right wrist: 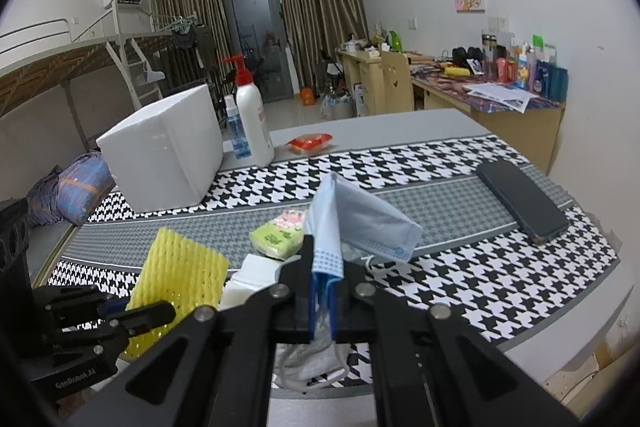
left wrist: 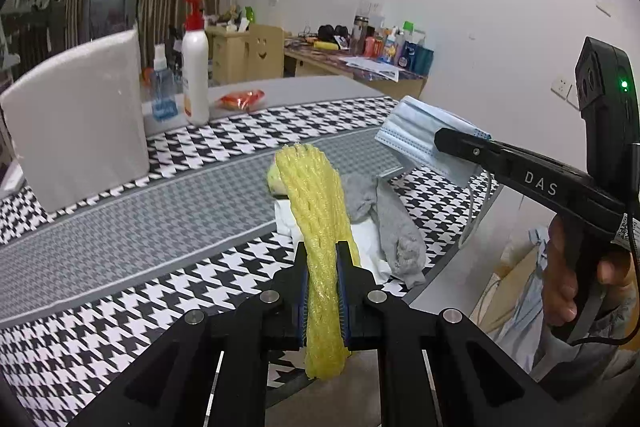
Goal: Organize soft objects
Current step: 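Lift the yellow mesh and blue mask and carry both toward the white foam box, then release the yellow mesh into the foam box while the right tool drops the mask in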
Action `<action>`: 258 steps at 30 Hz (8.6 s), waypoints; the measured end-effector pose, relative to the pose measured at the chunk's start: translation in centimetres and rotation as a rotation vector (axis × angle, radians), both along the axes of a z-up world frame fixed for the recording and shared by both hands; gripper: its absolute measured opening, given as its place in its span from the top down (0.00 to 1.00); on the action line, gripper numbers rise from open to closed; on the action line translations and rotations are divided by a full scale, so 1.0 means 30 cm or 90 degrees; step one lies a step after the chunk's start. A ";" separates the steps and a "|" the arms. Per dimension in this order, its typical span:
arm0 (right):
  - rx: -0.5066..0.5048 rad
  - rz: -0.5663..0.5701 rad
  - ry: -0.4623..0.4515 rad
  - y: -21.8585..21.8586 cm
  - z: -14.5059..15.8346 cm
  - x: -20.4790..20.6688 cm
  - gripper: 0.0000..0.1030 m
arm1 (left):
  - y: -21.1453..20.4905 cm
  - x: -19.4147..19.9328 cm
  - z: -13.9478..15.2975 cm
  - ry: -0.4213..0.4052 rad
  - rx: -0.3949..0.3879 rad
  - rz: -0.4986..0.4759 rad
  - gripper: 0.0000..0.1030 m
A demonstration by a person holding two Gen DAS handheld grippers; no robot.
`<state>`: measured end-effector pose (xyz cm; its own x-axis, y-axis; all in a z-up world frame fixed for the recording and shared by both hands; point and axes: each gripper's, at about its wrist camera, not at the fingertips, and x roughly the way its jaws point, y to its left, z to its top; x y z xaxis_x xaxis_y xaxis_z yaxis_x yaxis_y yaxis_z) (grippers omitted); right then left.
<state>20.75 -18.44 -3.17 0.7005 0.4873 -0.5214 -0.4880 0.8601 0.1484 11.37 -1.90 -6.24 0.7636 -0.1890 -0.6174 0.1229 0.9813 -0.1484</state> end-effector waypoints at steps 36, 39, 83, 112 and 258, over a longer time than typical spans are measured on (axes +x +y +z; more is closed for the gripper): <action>0.029 0.025 -0.095 0.028 0.129 -0.074 0.93 | 0.069 -0.032 0.189 -0.112 0.069 0.045 0.88; 0.030 0.026 -0.099 0.030 0.135 -0.073 0.93 | 0.075 -0.032 0.205 -0.118 0.072 0.047 0.88; 0.044 0.049 -0.161 0.187 0.270 -0.002 0.93 | 0.252 0.090 0.409 -0.178 0.093 0.094 0.88; 0.035 0.080 -0.197 0.327 0.347 0.053 0.93 | 0.344 0.146 0.472 -0.210 0.109 0.171 0.88; -0.072 0.260 -0.008 1.066 0.263 0.272 0.25 | 0.899 0.095 0.379 -0.143 0.125 0.472 0.01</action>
<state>28.90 13.54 4.72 0.4685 0.6663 -0.5801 -0.7932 0.6064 0.0559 14.22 25.06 5.13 0.7577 0.5132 -0.4033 -0.5657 0.8245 -0.0138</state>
